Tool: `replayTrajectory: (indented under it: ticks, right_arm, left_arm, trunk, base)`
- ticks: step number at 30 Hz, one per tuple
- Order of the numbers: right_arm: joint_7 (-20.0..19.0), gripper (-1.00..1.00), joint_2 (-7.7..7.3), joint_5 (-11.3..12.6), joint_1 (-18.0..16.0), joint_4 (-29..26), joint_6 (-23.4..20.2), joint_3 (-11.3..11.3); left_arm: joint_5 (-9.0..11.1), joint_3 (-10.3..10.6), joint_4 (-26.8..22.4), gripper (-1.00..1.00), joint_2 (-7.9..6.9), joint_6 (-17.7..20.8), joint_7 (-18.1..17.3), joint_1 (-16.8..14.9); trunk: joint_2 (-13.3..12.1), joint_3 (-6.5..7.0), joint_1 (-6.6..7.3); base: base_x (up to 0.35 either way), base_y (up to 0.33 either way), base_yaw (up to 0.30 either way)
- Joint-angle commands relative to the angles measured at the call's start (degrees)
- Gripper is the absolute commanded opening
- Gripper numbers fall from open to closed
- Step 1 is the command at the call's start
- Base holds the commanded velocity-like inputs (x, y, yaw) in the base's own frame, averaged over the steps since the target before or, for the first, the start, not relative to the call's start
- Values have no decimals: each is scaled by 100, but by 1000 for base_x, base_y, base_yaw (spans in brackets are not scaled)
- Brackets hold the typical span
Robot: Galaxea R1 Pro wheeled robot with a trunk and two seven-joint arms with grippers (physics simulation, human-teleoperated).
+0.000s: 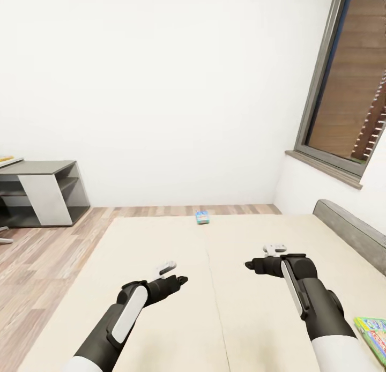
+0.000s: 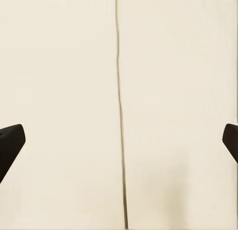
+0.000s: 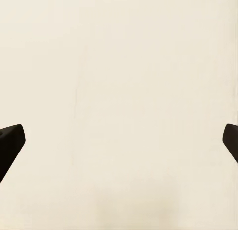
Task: Put all the toys in the child's room - the three board games (two on the bed and one on the table), the two jigsaw puzzles on the table, and the tennis ball on the table - inside the toy box on the table in the child's room.
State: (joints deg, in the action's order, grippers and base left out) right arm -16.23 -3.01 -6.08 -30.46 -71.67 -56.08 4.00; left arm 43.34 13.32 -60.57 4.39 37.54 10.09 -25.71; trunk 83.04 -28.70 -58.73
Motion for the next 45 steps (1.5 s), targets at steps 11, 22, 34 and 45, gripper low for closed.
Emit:
replayTrajectory:
  ticks: [11,22,34,45]
  right_arm:
    - [-57,100,0,-60,-3,-5,-17,4]
    - [-56,100,0,-60,-3,-5,-17,4]
    - [-57,100,0,-60,-3,-5,-17,4]
    - [-56,100,-3,-60,-3,-5,-17,4]
  left_arm:
    - [61,4,-8,100,0,17,54,-3]
    - [61,4,-8,100,0,17,54,-3]
    - [61,4,-8,100,0,17,54,-4]
    - [61,4,-8,100,0,17,54,-3]
  trunk:
    - [4,-6,0]
    - [4,-6,0]
    - [4,-6,0]
    - [4,-6,0]
  base:
    - [0,-267,0]
    - [0,-267,0]
    - [0,-267,0]
    - [0,-267,0]
